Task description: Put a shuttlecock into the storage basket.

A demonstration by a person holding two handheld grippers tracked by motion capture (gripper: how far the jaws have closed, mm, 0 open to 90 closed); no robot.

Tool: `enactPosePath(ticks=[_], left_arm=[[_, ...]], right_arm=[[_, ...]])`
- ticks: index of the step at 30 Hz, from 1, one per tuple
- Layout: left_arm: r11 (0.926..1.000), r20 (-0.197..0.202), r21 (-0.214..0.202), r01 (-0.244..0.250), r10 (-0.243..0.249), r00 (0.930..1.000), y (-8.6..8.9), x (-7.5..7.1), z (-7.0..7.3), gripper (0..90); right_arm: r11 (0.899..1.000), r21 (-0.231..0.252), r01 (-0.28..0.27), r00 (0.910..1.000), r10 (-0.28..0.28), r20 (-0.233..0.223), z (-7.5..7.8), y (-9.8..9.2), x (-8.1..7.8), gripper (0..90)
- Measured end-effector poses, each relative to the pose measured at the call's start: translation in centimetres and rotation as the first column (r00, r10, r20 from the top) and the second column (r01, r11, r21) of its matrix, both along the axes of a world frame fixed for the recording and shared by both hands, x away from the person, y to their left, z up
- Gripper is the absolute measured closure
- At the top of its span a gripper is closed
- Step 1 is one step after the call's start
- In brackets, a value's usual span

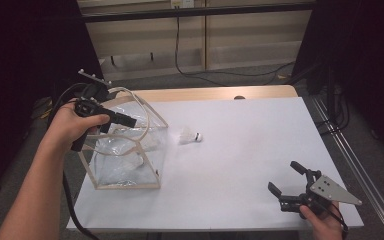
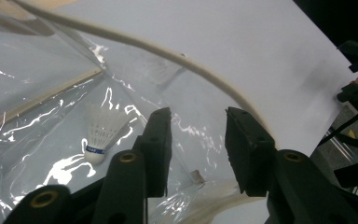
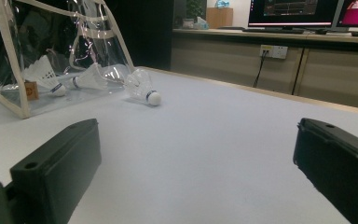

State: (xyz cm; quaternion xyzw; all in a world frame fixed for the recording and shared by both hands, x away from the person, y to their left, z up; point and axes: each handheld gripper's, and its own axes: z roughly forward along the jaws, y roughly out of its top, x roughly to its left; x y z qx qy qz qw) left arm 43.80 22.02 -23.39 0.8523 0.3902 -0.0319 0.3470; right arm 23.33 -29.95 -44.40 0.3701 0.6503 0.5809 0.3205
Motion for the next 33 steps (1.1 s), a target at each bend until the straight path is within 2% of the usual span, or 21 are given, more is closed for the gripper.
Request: enactPosePath(ticks=[11, 13, 20, 24, 33], left_arm=[[0.9989, 0.01, -0.03, 0.035, -0.034, 0.9994, -1.5, -0.6, 1.0, 51.6], [0.9985, 0.016, -0.044, 0.034, -0.033, 0.9993, -1.8, -0.7, 1.2, 50.4], [0.9976, 0.027, -0.053, 0.044, -0.042, 0.9987, -2.4, -0.9, 1.7, 45.0], [0.9974, 0.037, -0.059, 0.042, -0.04, 0.9985, -2.8, -1.0, 1.8, 39.5], [0.9958, 0.043, -0.065, 0.065, -0.063, 0.9971, -3.9, -1.3, 1.7, 33.7]], right_arm=[[1.0, 0.0, -0.001, 1.0, 0.001, 0.001, 0.0, 0.0, 0.0, 0.6], [1.0, -0.001, 0.0, 1.0, 0.0, 0.002, 0.0, 0.0, 0.0, 0.6], [1.0, -0.002, -0.002, 1.0, 0.002, 0.001, 0.0, 0.0, 0.0, 0.6], [1.0, -0.002, -0.001, 1.0, 0.001, 0.002, 0.0, 0.0, 0.0, 0.6], [1.0, -0.002, 0.0, 1.0, 0.0, 0.003, 0.0, 0.0, 0.0, 0.6]])
